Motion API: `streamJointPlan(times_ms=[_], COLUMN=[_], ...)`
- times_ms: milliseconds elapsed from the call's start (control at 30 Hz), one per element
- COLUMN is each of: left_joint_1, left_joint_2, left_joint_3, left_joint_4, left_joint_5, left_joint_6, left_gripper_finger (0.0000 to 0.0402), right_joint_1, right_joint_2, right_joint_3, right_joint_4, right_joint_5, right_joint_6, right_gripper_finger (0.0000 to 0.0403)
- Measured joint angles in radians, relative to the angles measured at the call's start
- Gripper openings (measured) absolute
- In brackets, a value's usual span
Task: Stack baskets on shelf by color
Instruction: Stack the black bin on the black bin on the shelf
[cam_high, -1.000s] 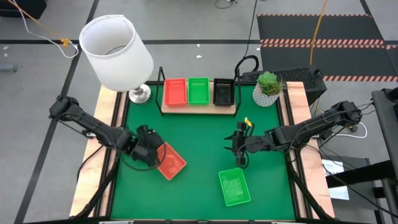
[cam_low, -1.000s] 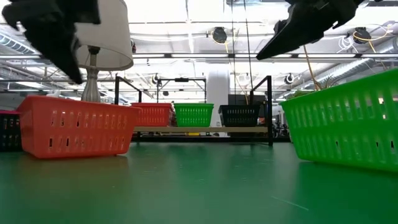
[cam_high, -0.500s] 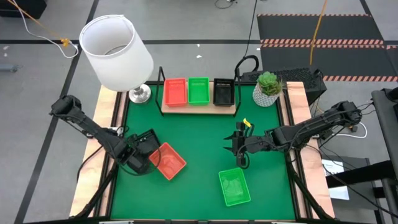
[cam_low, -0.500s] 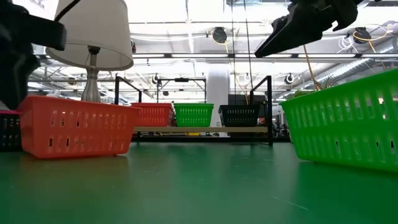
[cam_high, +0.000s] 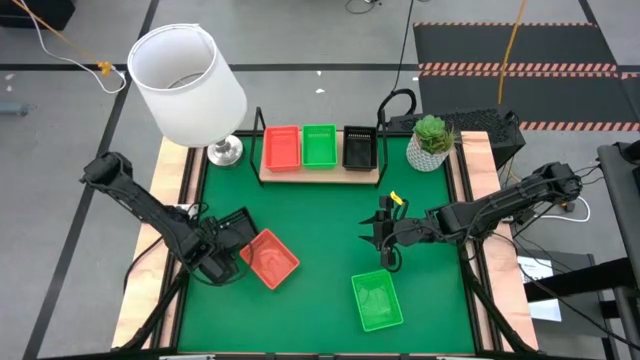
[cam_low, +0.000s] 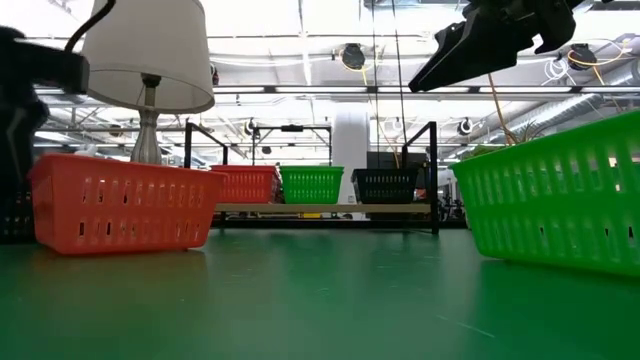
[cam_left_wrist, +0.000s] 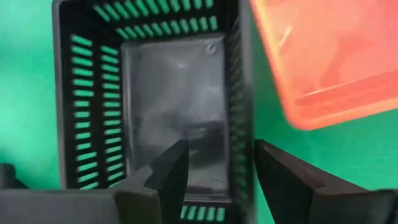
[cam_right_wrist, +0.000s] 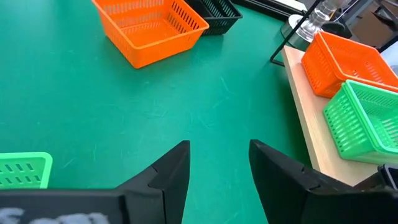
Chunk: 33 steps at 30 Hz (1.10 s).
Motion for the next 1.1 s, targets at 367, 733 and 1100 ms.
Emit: streamJointPlan(times_ms=[367,733,1100], left_joint_1=[-0.003,0.039,0.181], left_joint_2=[0.0,0.0,0.0], left_joint_3=[-0.058,0.104,0.325], left_joint_4=[0.019,-0.085,0.112], left_joint_5=[-0.016,-0.128,-0.219], left_joint_6=[0.109,0.472,1.33], left_gripper_finger=[0.0115,0.002,0.0012], right_joint_1=[0.0,-0.035,-0.045], right_joint_2=[0.0,0.0,0.161], right_joint_3=[0.0,0.0,0.046], right_joint_4=[0.002,0.136,0.393], right_joint_5=[0.0,-0.002,-0.132], right_joint_6=[-0.003,-0.042,-0.131], right_gripper_finger=[0.016,0.016,0.016])
